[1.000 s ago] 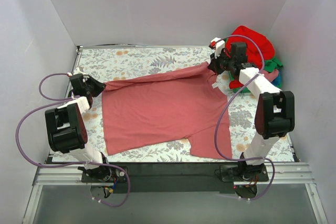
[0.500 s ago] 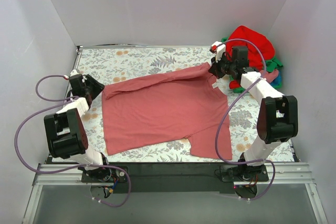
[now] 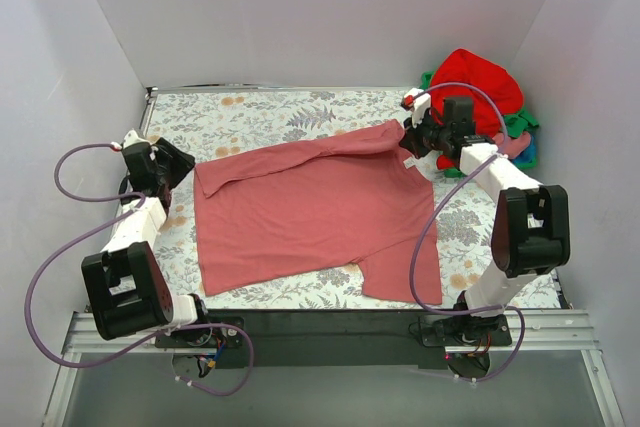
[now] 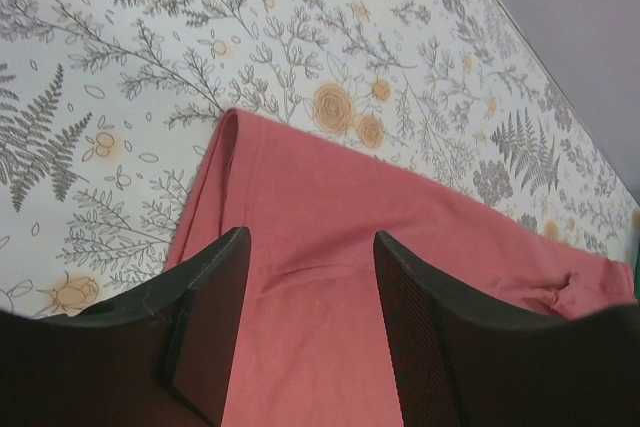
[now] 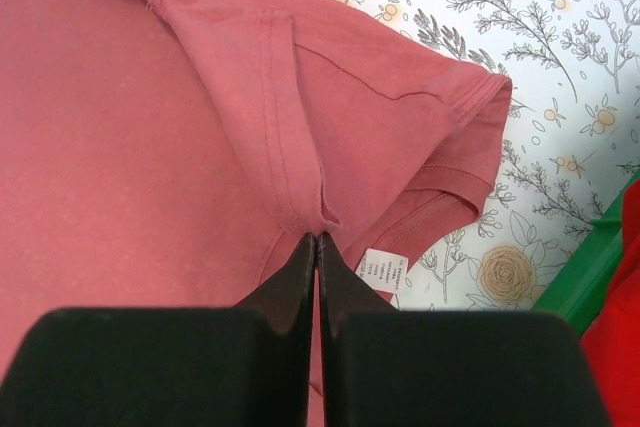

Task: Fold and stack the t-shirts
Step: Fold the tshirt

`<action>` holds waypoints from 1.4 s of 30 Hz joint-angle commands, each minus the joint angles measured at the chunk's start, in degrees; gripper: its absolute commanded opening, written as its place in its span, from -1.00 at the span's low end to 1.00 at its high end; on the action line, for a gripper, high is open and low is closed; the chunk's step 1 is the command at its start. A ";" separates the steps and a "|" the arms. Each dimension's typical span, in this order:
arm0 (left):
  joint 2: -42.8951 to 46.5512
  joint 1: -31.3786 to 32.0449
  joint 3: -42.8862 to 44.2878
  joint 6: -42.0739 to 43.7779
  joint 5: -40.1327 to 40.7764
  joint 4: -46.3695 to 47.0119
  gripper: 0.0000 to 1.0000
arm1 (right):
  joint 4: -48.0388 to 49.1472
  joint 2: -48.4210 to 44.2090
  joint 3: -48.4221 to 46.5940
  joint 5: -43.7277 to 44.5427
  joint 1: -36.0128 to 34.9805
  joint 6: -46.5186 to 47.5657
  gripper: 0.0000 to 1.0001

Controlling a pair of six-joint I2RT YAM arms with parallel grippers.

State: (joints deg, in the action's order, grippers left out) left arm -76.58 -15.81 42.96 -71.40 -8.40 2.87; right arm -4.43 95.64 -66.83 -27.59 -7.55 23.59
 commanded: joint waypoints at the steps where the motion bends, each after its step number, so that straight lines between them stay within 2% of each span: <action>1: 1.34 -0.27 -0.51 2.04 -3.46 -2.34 0.03 | 2.23 -3.52 0.73 -1.41 0.34 1.54 -0.97; 14: 2.92 3.06 -0.60 5.74 -4.69 -7.71 0.03 | -0.40 -3.18 3.81 -2.64 0.34 6.20 -0.94; 17: 3.36 3.77 -0.42 6.35 -4.69 -8.32 0.03 | -2.50 -2.91 4.51 -1.50 0.34 8.65 -0.74; 20: 4.50 4.56 -0.51 7.32 -4.25 -9.38 0.03 | -4.45 -4.22 6.09 0.08 0.34 12.61 -0.44; 21: 4.94 4.82 -0.60 7.76 -4.08 -9.47 0.02 | -5.58 -5.27 6.44 0.69 0.34 13.40 -0.25; 23: 6.17 6.05 -0.95 8.20 -3.20 -9.90 0.03 | -6.82 -5.98 6.36 0.96 0.34 15.34 -0.08; 24: 6.52 6.58 -0.86 8.64 -2.50 -10.25 0.03 | -8.91 -5.99 5.84 0.62 0.26 15.86 0.11; 28: 8.11 9.66 -0.86 10.39 0.14 -11.48 0.03 | -16.54 -1.43 -3.18 -5.35 0.34 16.66 0.32; 31: 8.72 11.68 -1.21 11.01 1.72 -11.75 0.04 | -23.23 7.00 -11.54 -10.54 -0.09 13.16 0.33; 33: 8.90 12.30 -1.21 11.28 1.90 -11.75 0.04 | -26.50 14.01 -20.51 -13.08 -0.18 10.26 0.34; 39: 8.55 12.91 -1.21 11.19 1.20 -11.40 0.04 | -35.03 28.00 -38.60 -13.80 -1.41 6.64 0.33; 42: 8.20 13.00 -1.04 11.10 0.76 -10.96 0.04 | -36.88 32.40 -43.63 -13.45 -2.64 4.71 0.33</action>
State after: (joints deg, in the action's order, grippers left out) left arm -69.14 -3.20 42.44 -61.25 -8.12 -8.19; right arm -34.76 125.51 -105.01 -38.96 -8.73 31.27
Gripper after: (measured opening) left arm 0.517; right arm 0.667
